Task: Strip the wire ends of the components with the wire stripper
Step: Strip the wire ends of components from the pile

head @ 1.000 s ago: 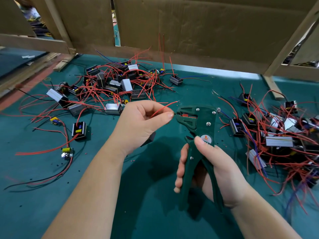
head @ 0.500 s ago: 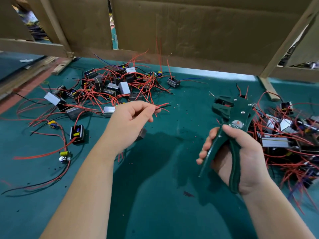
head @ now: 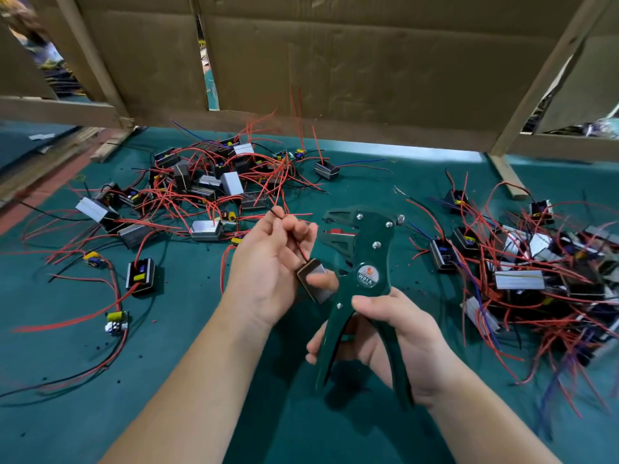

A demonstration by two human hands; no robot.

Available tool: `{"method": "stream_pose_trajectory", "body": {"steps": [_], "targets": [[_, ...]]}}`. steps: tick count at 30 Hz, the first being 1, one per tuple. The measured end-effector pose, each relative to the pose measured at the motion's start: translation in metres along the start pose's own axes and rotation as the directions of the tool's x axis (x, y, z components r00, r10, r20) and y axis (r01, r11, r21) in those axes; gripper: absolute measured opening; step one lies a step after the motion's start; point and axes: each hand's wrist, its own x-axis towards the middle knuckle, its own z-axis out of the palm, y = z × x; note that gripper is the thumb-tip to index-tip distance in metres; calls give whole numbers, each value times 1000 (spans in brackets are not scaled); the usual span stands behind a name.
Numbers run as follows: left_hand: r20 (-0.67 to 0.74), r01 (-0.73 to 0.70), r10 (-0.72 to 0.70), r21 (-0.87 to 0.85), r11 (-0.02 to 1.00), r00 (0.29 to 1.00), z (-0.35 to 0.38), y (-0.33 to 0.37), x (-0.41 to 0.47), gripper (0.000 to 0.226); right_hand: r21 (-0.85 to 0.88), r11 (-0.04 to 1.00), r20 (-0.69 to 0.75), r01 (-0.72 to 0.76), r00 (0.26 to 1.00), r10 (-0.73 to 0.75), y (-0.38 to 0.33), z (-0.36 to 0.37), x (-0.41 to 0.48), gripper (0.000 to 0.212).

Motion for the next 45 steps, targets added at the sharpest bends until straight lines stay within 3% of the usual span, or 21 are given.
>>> {"method": "stream_pose_trajectory", "body": {"steps": [2,5,9,10,11,13,15,16,18,21,26,29,33,38,41,43,45], "targets": [[-31,-25,25,-4,1000,999,1,2,0,30,-31,999,28,-8,1000,9,1,0,1,61],[-35,-41,45,116,992,998,0,-1,0,28,-90,996,8,-2,1000,3,5,0,1,52],[58,-184,175,310,933,983,-10,-2,7,25,-119,990,-130,81,987,-96,2,-4,1,47],[87,-257,243,428,867,966,-16,1,9,26,-110,985,-192,136,969,-156,0,-6,2,45],[128,-343,335,586,734,934,-22,5,11,28,-107,973,-261,202,939,-224,-4,-8,2,42],[253,-444,495,838,318,832,-35,15,15,32,-177,936,-410,305,841,-352,-12,-14,2,43],[330,-383,553,924,-21,765,-46,22,18,33,-324,886,-523,332,717,-460,-18,-23,1,48],[306,-296,569,949,-113,763,-52,24,22,36,-391,857,-548,336,663,-510,-19,-26,0,48],[138,-32,576,981,-191,806,-60,27,27,48,-483,807,-543,339,607,-581,-20,-28,-1,41],[-66,223,494,938,-265,867,-66,30,30,63,-484,807,-500,339,649,-573,-17,-26,0,37],[-53,237,506,922,-306,861,-70,38,32,50,-366,888,-488,279,755,-438,-9,-26,1,30],[-37,189,535,954,-233,844,-71,41,32,44,-317,911,-484,263,781,-394,-9,-25,1,20],[84,-31,649,995,-92,756,-66,41,28,39,-259,926,-476,273,798,-369,-6,-26,1,4],[420,-429,643,890,-154,640,-53,44,15,53,-249,928,-462,278,808,-367,-7,-24,2,11],[544,-574,577,804,-152,610,-50,41,12,61,-212,928,-430,307,823,-370,-8,-23,2,29],[554,-630,513,776,-33,655,-48,39,11,65,-150,938,-408,312,845,-346,-9,-23,3,48],[493,-616,427,755,223,758,-45,37,10,62,-87,947,-384,310,866,-319,-11,-22,3,54]]}}
